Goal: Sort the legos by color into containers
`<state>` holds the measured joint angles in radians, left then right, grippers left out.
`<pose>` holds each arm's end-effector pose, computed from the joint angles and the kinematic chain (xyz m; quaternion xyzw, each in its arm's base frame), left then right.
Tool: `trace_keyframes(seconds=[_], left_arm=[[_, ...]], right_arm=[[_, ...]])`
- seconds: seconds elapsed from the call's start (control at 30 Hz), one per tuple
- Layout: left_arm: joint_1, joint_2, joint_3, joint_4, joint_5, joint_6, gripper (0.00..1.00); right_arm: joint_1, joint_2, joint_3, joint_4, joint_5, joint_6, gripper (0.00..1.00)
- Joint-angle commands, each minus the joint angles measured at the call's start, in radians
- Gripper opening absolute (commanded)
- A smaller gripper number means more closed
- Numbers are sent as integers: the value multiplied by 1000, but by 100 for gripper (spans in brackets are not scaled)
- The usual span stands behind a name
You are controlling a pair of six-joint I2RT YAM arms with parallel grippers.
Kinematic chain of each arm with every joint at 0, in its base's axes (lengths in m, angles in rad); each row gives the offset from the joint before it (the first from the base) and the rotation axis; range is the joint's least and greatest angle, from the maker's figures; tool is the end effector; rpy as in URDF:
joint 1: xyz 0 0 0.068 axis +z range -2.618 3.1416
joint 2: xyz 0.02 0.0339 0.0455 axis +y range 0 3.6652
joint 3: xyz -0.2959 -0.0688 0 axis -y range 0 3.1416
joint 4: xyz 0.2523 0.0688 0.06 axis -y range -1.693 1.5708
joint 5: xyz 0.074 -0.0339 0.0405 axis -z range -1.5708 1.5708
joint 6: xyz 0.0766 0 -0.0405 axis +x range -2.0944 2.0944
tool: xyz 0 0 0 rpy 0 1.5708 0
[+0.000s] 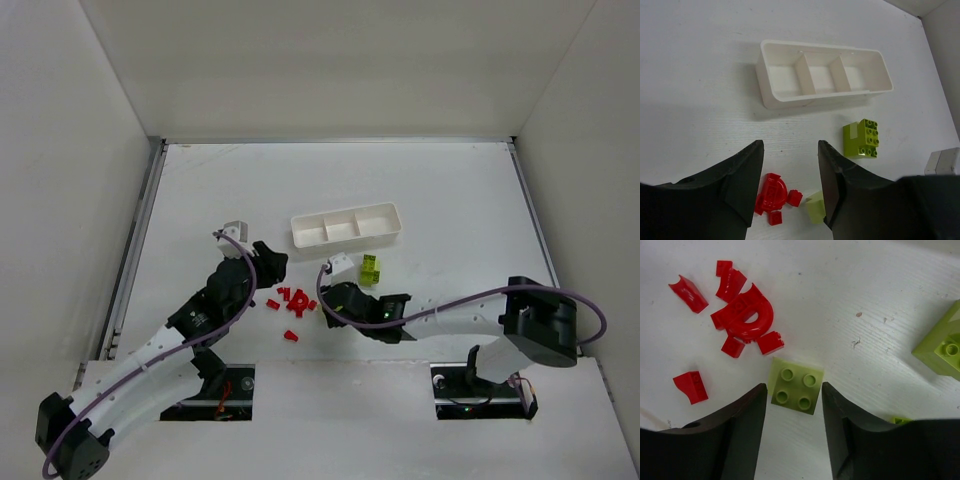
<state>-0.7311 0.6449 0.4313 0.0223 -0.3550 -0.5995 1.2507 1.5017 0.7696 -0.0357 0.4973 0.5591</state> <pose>0.1562 -0.1044 0.2688 -0.0622 0.7650 -0.2795 0.5768 0.1382 0.3008 0.1865 -0.2119 0.8720 0.1579 0.4121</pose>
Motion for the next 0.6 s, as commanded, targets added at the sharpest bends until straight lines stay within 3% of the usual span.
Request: trace_keyframes(seconds=[0.0, 0.1, 0.17, 0.37, 0.57], left_arm=[[9, -8, -14, 33, 30, -11, 45], [11, -10, -17, 34, 51, -11, 45], [12, -13, -29, 51, 54, -25, 45], [35, -19, -12, 86, 106, -60, 47], [45, -1, 24, 211, 215, -160, 48]], right_arm=[[-18, 15, 33, 56, 10, 12, 48], [-29, 17, 23, 68, 15, 36, 33], [-32, -3, 13, 68, 29, 47, 28], [-84, -228, -84, 137, 9, 93, 25], [-277, -494, -208, 290, -227, 215, 24]])
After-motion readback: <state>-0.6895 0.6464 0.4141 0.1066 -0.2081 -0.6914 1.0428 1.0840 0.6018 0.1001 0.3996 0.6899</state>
